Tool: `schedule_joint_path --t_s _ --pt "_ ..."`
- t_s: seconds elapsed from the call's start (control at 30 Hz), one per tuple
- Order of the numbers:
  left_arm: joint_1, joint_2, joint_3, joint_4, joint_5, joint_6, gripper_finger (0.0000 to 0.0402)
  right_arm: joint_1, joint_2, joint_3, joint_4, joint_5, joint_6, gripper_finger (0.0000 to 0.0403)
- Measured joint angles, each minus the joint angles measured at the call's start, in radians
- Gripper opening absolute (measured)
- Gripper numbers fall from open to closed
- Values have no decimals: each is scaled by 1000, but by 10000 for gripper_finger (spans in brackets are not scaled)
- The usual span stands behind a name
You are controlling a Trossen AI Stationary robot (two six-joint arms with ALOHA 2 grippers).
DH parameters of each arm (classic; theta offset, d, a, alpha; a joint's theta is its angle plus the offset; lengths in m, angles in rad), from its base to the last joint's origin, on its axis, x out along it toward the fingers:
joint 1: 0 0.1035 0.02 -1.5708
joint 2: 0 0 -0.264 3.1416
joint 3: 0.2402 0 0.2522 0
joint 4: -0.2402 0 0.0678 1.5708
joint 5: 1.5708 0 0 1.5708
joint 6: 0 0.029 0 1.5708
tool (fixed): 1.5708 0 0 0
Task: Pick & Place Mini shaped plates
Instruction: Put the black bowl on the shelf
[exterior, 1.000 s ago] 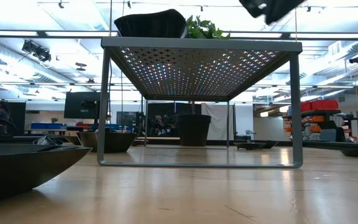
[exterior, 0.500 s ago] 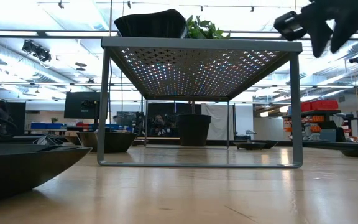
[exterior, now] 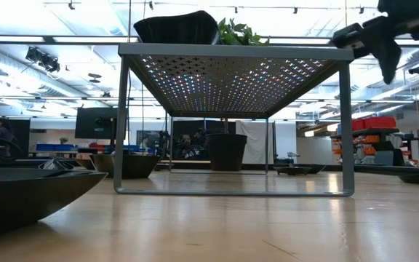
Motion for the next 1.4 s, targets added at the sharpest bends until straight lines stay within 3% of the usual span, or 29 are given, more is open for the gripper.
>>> schedule_joint_path --t_s 0.5,0.83,1.07,1.4 --pt "0 0 0 0 0 1 23 118 16 -15 97 0 1 162" --pt "0 0 0 0 0 0 23 189 82 -16 132 -55 -11 162" --pt "0 0 0 0 0 0 23 218 150 -16 136 -155 -106 162" --pt "0 0 0 0 0 0 23 222 276 -16 162 -168 -272 162"
